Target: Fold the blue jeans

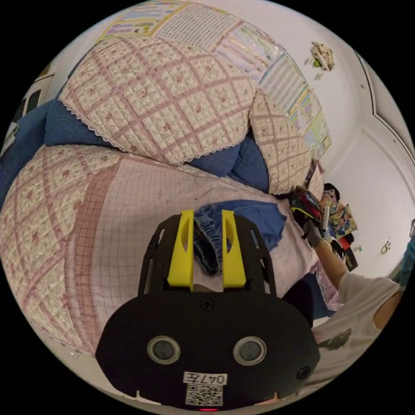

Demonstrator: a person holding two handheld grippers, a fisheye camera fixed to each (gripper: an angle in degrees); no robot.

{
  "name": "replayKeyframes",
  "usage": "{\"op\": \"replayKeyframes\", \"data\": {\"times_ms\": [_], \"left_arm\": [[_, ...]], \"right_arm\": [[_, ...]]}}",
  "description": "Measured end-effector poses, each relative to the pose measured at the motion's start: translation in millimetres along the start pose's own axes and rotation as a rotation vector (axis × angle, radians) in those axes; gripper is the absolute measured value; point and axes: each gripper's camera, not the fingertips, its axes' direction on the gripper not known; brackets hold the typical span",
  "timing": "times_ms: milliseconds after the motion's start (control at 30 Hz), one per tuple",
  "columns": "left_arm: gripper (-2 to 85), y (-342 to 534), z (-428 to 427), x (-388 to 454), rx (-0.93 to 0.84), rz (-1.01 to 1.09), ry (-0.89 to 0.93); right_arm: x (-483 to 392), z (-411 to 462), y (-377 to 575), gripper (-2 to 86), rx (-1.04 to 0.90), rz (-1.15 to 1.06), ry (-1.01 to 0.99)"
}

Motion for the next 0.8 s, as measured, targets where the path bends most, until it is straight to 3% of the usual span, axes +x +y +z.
{"op": "replayKeyframes", "data": {"times_ms": [167, 300, 400, 467, 667, 800], "left_arm": [[12.2, -22, 76, 1, -0.150, -0.001, -0.070], [10.5, -22, 121, 6, -0.241, 0.013, -0.077], [7.5, -19, 126, 17, -0.208, 0.061, -0.119], [5.5, -19, 125, 27, -0.181, 0.110, -0.138], [0.9, -18, 119, 64, -0.086, 0.276, -0.146], [0.3, -7, 87, 86, 0.047, 0.406, -0.029]], "right_arm": [[-59, 73, -66, 8.7, -0.193, -0.263, -0.052], [-83, 127, -95, 8.3, -0.275, -0.341, -0.026], [-93, 167, -111, 7.6, -0.329, -0.395, 0.063], [-93, 188, -116, 5.4, -0.356, -0.412, 0.003], [-95, 159, -101, 0.1, -0.170, -0.405, 0.008], [-89, 110, -68, -0.1, -0.015, -0.353, 0.019]]}}
